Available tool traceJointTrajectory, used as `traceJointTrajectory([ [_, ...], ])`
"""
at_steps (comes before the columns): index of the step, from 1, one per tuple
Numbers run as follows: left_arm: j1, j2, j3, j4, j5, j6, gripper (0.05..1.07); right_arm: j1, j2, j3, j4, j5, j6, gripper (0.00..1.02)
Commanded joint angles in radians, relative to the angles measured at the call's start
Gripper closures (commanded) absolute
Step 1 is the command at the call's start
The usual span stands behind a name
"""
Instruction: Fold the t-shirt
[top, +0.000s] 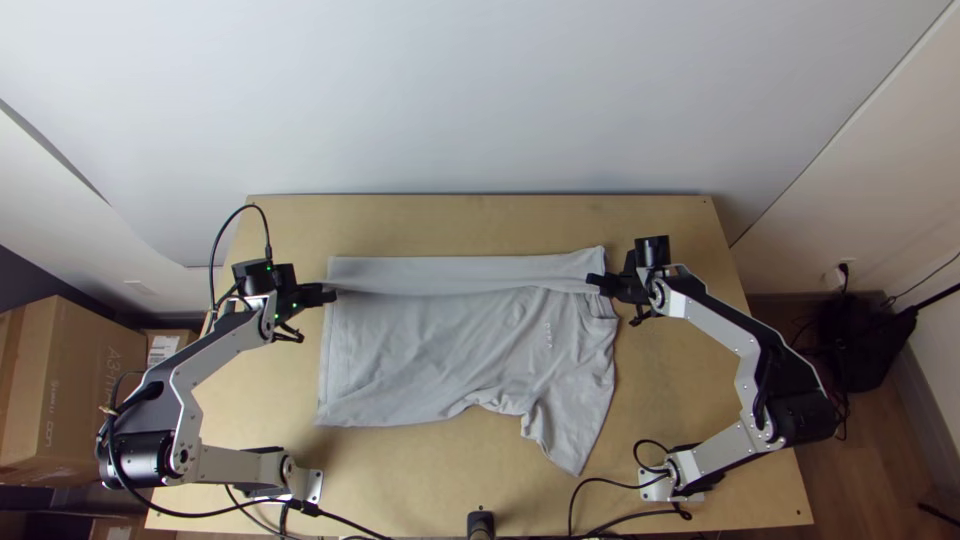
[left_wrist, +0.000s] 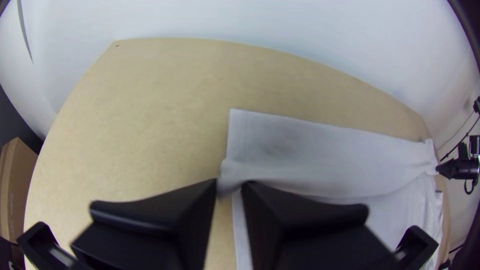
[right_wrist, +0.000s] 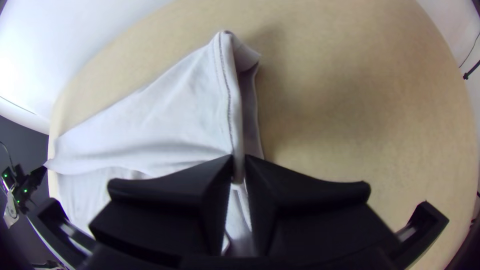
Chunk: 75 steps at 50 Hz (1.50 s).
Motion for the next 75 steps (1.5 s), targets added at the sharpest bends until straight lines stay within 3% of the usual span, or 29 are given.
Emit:
traceJointTrajectory([
  [1,-0.004,-0.033,-0.031,0.013,-0.010,0.020,0.38,-0.011,-0.067,-0.025,0.009,0.014,-0.008,0.55],
  [8,0.021,-0.053,-0.027,-0.021,-0.011,0.008,0.21,-0.039,-0.179,-0.055,0.003,0.012,-0.003,0.55],
  [15,0.054,-0.116,-0.020,-0.062,-0.004,0.005,0.20,-0.054,-0.347,-0.079,-0.066,0.012,0.012,0.54],
  [18,0.062,-0.142,-0.008,-0.114,0.003,0.011,0.20,-0.059,-0.415,-0.087,-0.110,0.011,0.017,0.43],
  [23,0.077,-0.196,0.006,-0.183,0.015,0.019,0.20,-0.066,-0.496,-0.091,-0.216,0.012,0.043,0.40],
  [27,0.096,-0.254,0.010,-0.225,0.039,0.019,0.20,-0.068,-0.550,-0.096,-0.322,0.011,0.066,0.32],
  [33,0.108,-0.326,0.052,-0.337,0.070,0.019,0.20,-0.036,-0.628,-0.125,-0.502,0.000,0.101,0.04],
  [37,0.108,-0.361,0.090,-0.413,0.084,0.012,0.21,-0.013,-0.685,-0.159,-0.581,-0.025,0.121,0.04],
  [42,0.105,-0.400,0.130,-0.487,0.088,0.005,0.21,0.013,-0.731,-0.208,-0.689,-0.104,0.173,0.04],
  [47,0.103,-0.438,0.145,-0.516,0.093,0.003,0.21,0.038,-0.734,-0.239,-0.792,-0.111,0.202,0.04],
  [55,0.097,-0.478,0.165,-0.558,0.098,0.002,0.21,0.087,-0.758,-0.326,-0.819,-0.155,0.213,0.16],
  [61,0.096,-0.486,0.184,-0.593,0.098,-0.008,0.21,0.196,-0.734,-0.371,-0.824,-0.166,0.267,0.24],
  [75,0.097,-0.499,0.181,-0.604,0.098,-0.011,0.21,0.256,-0.646,-0.390,-0.810,-0.198,0.255,0.42],
])
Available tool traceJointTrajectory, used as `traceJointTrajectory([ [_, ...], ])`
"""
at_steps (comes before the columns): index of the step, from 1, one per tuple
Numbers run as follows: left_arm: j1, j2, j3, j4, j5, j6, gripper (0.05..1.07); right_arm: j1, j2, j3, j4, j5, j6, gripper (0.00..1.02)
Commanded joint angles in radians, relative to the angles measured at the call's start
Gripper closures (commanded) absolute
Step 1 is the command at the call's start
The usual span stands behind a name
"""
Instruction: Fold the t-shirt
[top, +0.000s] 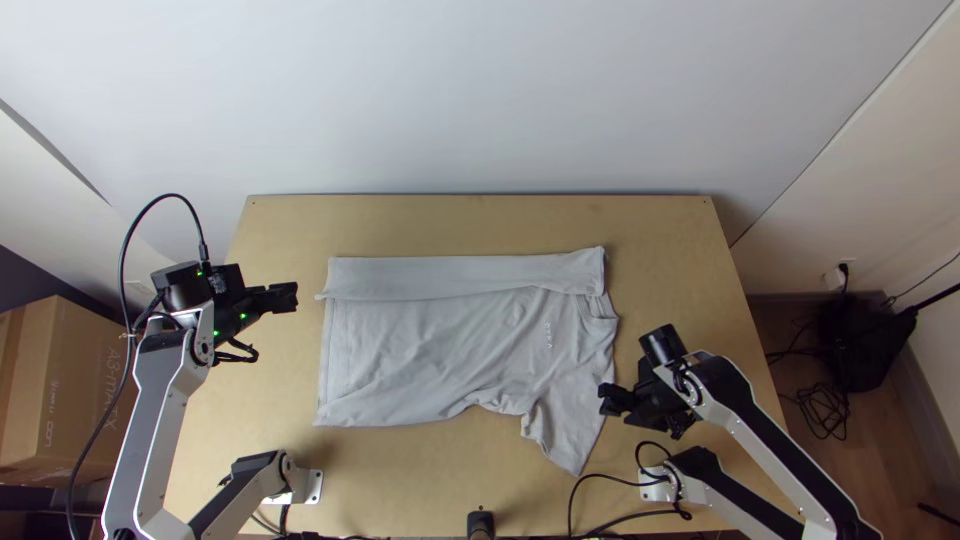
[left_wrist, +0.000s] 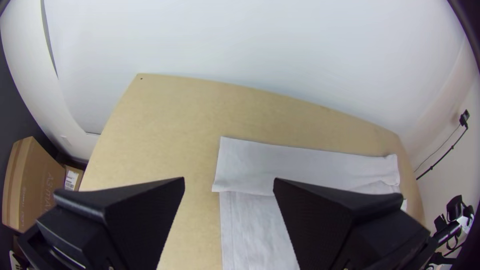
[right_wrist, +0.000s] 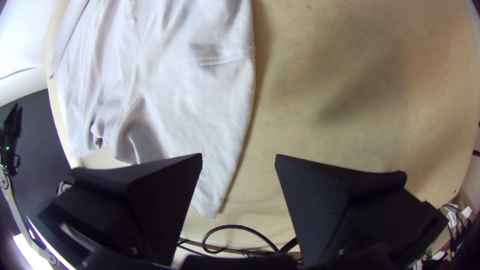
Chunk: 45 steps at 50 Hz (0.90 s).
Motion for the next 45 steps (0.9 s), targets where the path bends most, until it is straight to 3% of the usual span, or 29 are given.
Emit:
traceJointTrajectory([
  [1,-0.002,-0.018,0.023,-0.011,0.006,-0.017,0.21,0.036,0.045,-0.026,-0.001,-0.016,0.014,0.42],
  [10,0.007,-0.016,0.023,-0.011,0.006,-0.015,0.21,0.129,0.127,-0.026,0.005,-0.019,0.008,0.44],
  [12,0.010,-0.014,0.023,-0.011,0.006,-0.015,0.21,0.140,0.146,-0.028,0.016,-0.019,0.007,0.48],
  [31,0.013,-0.013,0.018,-0.045,0.008,0.015,0.21,0.227,0.344,-0.008,0.096,-0.040,-0.004,0.49],
  [40,-0.017,-0.013,0.047,-0.248,0.029,0.198,0.21,0.261,0.343,-0.012,0.134,-0.039,-0.015,0.92],
  [42,-0.039,-0.013,0.052,-0.318,0.029,0.262,0.21,0.263,0.343,-0.011,0.136,-0.037,-0.015,0.98],
  [45,-0.051,-0.010,0.046,-0.423,0.028,0.370,0.21,0.266,0.340,-0.012,0.136,-0.032,-0.018,1.00],
])
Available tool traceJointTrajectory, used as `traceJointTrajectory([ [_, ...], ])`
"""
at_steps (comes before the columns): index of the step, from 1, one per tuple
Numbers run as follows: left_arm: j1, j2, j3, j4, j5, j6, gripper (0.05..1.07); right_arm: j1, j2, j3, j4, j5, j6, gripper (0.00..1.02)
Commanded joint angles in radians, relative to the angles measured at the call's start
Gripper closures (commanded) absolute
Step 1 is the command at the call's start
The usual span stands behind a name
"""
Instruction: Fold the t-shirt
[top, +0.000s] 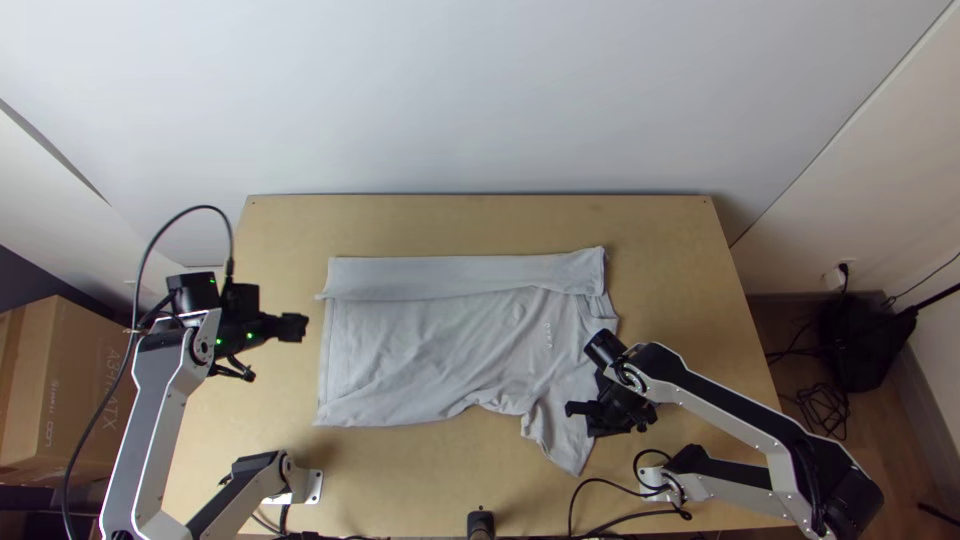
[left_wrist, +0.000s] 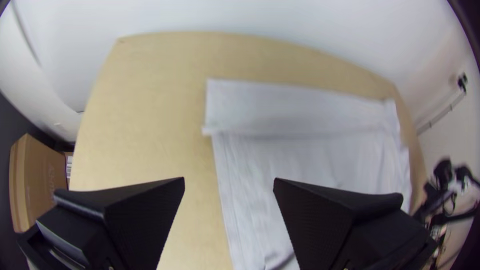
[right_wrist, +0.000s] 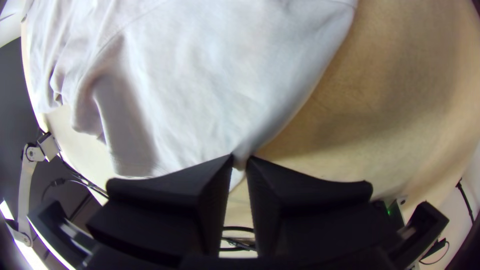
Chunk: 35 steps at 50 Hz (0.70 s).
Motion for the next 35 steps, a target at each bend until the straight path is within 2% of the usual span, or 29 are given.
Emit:
traceJointTrajectory([
  [1,-0.027,-0.008,0.022,-0.164,0.016,0.220,0.21,0.011,0.018,-0.031,0.029,0.004,-0.016,1.00],
  [4,-0.030,0.002,0.002,-0.239,0.012,0.307,0.23,0.012,0.010,-0.028,0.029,0.006,-0.016,1.00],
  [8,-0.035,0.022,-0.022,-0.334,-0.022,0.382,0.34,0.009,-0.005,-0.020,0.027,0.006,-0.016,1.00],
  [14,-0.105,0.024,-0.082,-0.400,-0.153,0.438,0.34,0.005,-0.017,-0.005,0.027,0.007,-0.016,1.00],
  [22,-0.211,-0.001,-0.188,-0.435,-0.265,0.461,0.34,0.003,-0.017,0.015,0.024,0.009,-0.016,1.00],
  [35,-0.357,0.004,-0.261,-0.426,-0.271,0.438,0.34,-0.011,-0.020,0.027,0.015,0.010,-0.016,1.00],
])
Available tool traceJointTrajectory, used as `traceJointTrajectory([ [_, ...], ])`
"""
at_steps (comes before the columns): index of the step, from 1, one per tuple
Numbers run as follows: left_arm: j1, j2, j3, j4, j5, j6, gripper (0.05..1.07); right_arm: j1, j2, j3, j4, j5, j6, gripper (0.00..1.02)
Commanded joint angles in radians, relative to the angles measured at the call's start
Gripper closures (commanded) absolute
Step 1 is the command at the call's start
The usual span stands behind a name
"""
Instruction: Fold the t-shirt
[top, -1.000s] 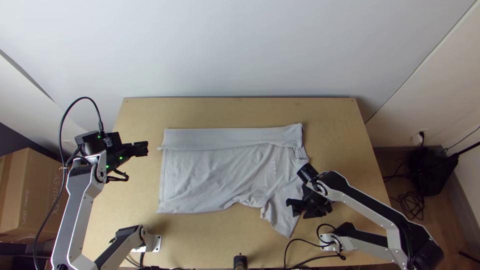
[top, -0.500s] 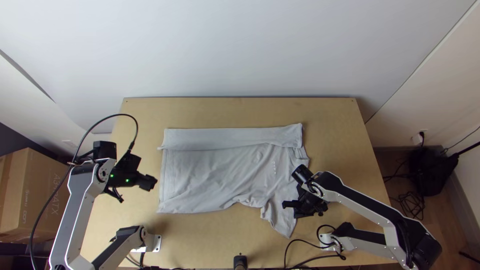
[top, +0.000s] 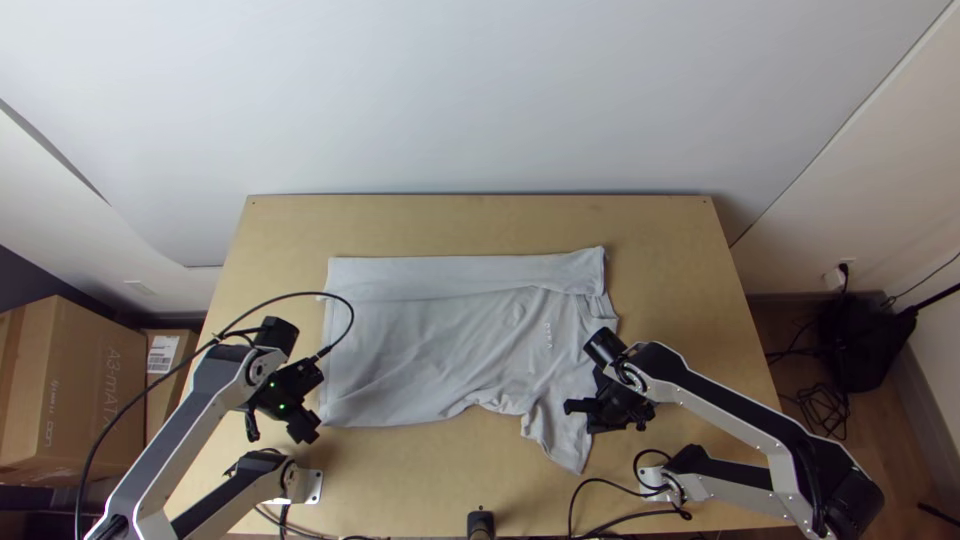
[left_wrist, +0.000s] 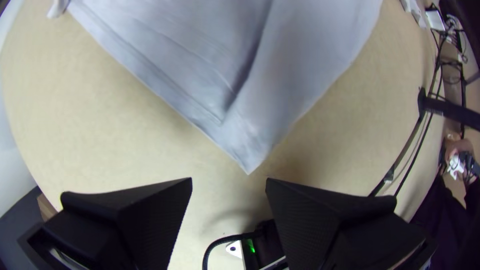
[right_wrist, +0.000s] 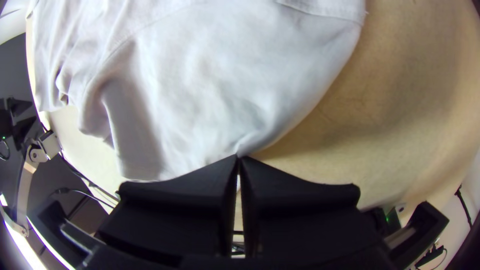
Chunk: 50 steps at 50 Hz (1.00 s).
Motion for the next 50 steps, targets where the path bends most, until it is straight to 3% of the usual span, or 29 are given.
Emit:
traceJointTrajectory([
  [1,-0.051,-0.004,-0.041,-0.009,-0.003,0.006,0.34,-0.007,-0.016,0.018,-0.001,0.006,-0.001,1.00],
  [7,-0.133,0.027,-0.053,0.008,-0.003,-0.055,0.34,-0.012,-0.021,0.022,-0.008,0.006,-0.001,1.00],
  [22,-0.156,0.102,-0.065,0.091,0.004,-0.061,0.35,-0.023,-0.050,0.032,-0.018,0.009,-0.001,1.00],
  [26,-0.150,0.132,-0.064,0.119,0.014,-0.070,0.55,-0.026,-0.059,0.032,-0.018,0.009,-0.001,1.00],
  [32,-0.153,0.097,-0.076,0.166,0.041,-0.030,1.04,-0.038,-0.070,0.035,-0.018,0.011,-0.001,1.00],
  [38,-0.137,0.042,-0.108,0.169,0.040,0.051,1.04,-0.096,-0.077,0.047,-0.038,0.011,-0.033,1.00],
  [43,-0.030,0.037,-0.105,0.154,0.040,0.138,1.04,-0.171,-0.084,0.071,-0.069,0.011,-0.075,1.00],
  [50,0.130,0.005,-0.104,0.145,0.040,0.269,1.04,-0.331,-0.074,0.114,-0.133,0.021,-0.202,1.00],
])
